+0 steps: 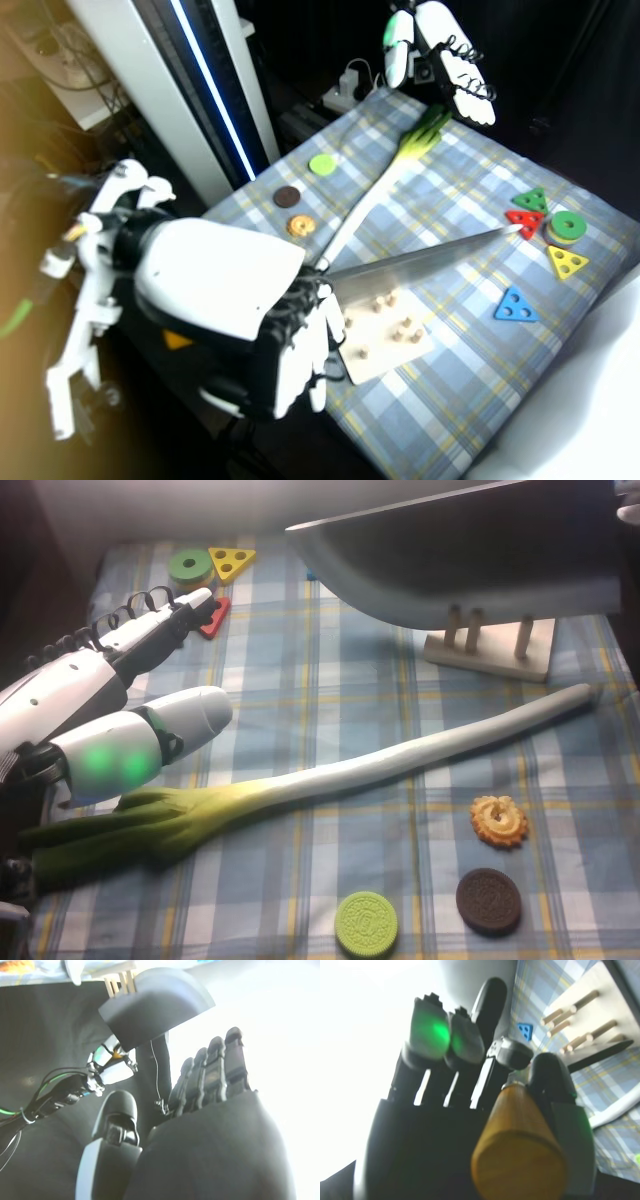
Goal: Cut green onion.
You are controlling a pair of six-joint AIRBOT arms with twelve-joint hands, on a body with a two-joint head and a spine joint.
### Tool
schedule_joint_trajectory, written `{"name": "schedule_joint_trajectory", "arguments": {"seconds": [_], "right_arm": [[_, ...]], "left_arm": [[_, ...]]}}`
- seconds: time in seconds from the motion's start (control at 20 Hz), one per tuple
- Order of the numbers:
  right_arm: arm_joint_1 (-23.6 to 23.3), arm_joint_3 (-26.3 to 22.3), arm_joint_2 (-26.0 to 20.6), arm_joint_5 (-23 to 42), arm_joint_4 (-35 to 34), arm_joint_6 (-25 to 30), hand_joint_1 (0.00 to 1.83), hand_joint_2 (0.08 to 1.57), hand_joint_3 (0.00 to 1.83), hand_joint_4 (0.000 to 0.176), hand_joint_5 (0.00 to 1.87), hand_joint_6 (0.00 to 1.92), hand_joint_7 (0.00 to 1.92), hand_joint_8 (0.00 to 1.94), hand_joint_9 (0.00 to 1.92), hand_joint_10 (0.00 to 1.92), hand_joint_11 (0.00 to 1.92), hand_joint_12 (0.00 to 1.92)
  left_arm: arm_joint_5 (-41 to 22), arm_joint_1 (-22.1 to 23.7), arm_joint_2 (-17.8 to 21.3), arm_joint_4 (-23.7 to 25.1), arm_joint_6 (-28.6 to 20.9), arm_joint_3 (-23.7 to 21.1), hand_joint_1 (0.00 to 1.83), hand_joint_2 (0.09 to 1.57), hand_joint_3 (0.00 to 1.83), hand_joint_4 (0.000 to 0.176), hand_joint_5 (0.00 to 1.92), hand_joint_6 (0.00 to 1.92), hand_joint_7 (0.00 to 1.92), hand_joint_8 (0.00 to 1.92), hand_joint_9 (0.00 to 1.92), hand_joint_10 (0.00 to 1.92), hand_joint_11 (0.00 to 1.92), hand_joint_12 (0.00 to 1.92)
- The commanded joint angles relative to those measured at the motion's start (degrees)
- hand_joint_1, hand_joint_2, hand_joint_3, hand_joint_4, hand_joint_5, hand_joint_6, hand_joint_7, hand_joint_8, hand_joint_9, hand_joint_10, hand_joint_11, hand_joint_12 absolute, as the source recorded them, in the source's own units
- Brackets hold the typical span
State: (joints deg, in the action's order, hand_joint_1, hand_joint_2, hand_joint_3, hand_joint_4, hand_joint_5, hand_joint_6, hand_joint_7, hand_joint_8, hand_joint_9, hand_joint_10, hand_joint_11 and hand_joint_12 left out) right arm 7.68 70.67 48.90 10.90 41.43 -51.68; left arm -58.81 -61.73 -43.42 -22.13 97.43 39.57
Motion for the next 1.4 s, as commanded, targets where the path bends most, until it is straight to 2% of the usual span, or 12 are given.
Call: {"name": "schedule_joint_trajectory", "arguments": {"seconds": [0.0,0.15,0.2,0.5,0.55,0.85,0.95,1.05,1.15,1.25,1.3,1.35], "right_arm": [[-0.9,-0.3,-0.9,4.0,-0.4,-0.3,0.11,1.45,0.00,0.173,1.14,1.92,1.34,1.94,1.42,1.92,1.45,1.92],[-0.6,-1.6,-2.4,3.8,0.0,-0.3,0.17,1.46,0.00,0.175,1.06,1.92,1.28,1.94,1.39,1.92,1.43,1.92],[-0.6,-1.8,-2.6,3.8,0.0,-0.3,0.26,1.46,0.00,0.176,1.04,1.92,1.28,1.94,1.39,1.92,1.45,1.92],[1.5,-2.2,-3.5,4.8,-0.2,3.1,0.24,1.42,0.00,0.175,1.13,1.92,1.34,1.94,1.43,1.92,1.48,1.92],[2.5,-2.2,-3.6,5.5,-1.7,3.1,0.28,1.41,0.00,0.176,1.05,1.92,1.31,1.94,1.41,1.92,1.47,1.92],[3.7,-2.1,-3.6,7.0,-4.4,3.1,0.31,1.38,0.00,0.171,1.13,1.92,1.31,1.94,1.39,1.92,1.45,1.92],[5.2,-2.1,-3.9,8.6,-6.8,3.1,0.36,1.36,0.00,0.169,1.13,1.92,1.30,1.94,1.38,1.92,1.44,1.92],[7.1,-2.4,-4.1,10.4,-9.3,3.1,0.28,1.35,0.00,0.166,1.14,1.92,1.31,1.94,1.38,1.92,1.45,1.92],[10.3,-2.4,-4.1,13.0,-13.0,3.1,0.36,1.33,0.00,0.172,0.98,1.92,1.23,1.94,1.36,1.92,1.42,1.92],[14.0,-2.5,-4.1,16.5,-16.5,3.1,0.27,1.37,0.01,0.176,1.09,1.92,1.30,1.94,1.39,1.92,1.44,1.92],[15.3,-2.6,-4.1,17.6,-17.8,3.1,0.23,1.39,0.00,0.118,1.19,1.92,1.37,1.94,1.46,1.92,1.50,1.92],[16.0,-2.7,-4.1,18.3,-18.5,3.1,0.28,1.41,0.00,0.105,1.20,1.92,1.38,1.94,1.48,1.92,1.53,1.92]], "left_arm": [[-6.9,0.3,-0.3,1.1,-0.5,0.1,0.00,1.35,0.00,0.000,0.00,0.00,0.00,0.00,0.00,0.00,0.00,0.00],[-6.9,0.3,-0.4,1.1,-0.6,0.1,0.00,1.36,0.00,0.000,0.00,0.00,0.00,0.00,0.00,0.00,0.00,0.00],[-7.0,0.3,-0.4,1.1,-0.7,0.0,0.00,1.36,0.01,0.000,0.00,0.00,0.00,0.00,0.00,0.00,0.00,0.00],[-7.7,-0.4,-0.3,1.1,-1.4,-0.1,0.00,1.37,0.00,0.000,0.00,0.00,0.00,0.00,0.00,0.00,0.00,0.00],[-7.8,-0.5,-0.3,1.1,-1.6,-0.1,0.00,1.37,0.00,0.000,0.00,0.00,0.00,0.00,0.00,0.00,0.00,0.00],[-8.0,-0.6,-0.4,1.1,-2.1,-0.1,0.00,1.37,0.00,0.000,0.00,0.00,0.00,0.00,0.00,0.00,0.00,0.00],[-8.0,-0.6,-0.5,1.1,-2.3,-0.1,0.00,1.37,0.00,0.000,0.00,0.00,0.00,0.00,0.00,0.00,0.00,0.00],[-8.1,-0.7,-0.5,1.1,-2.4,-0.1,0.00,1.37,0.00,0.000,0.00,0.00,0.00,0.00,0.00,0.00,0.00,0.00],[-8.4,-1.1,-0.4,1.1,-2.7,-0.1,0.00,1.36,0.00,0.000,0.00,0.00,0.00,0.00,0.00,0.00,0.00,0.00],[-8.7,-1.4,-0.4,1.1,-3.2,-0.1,0.00,1.36,0.00,0.000,0.00,0.00,0.00,0.00,0.00,0.00,0.00,0.00],[-8.7,-1.5,-0.4,1.0,-3.3,-0.1,0.00,1.36,0.00,0.000,0.00,0.00,0.00,0.00,0.00,0.00,0.00,0.00],[-8.7,-1.6,-0.4,1.0,-3.4,-0.2,0.00,1.36,0.00,0.000,0.00,0.00,0.00,0.00,0.00,0.00,0.00,0.00]]}}
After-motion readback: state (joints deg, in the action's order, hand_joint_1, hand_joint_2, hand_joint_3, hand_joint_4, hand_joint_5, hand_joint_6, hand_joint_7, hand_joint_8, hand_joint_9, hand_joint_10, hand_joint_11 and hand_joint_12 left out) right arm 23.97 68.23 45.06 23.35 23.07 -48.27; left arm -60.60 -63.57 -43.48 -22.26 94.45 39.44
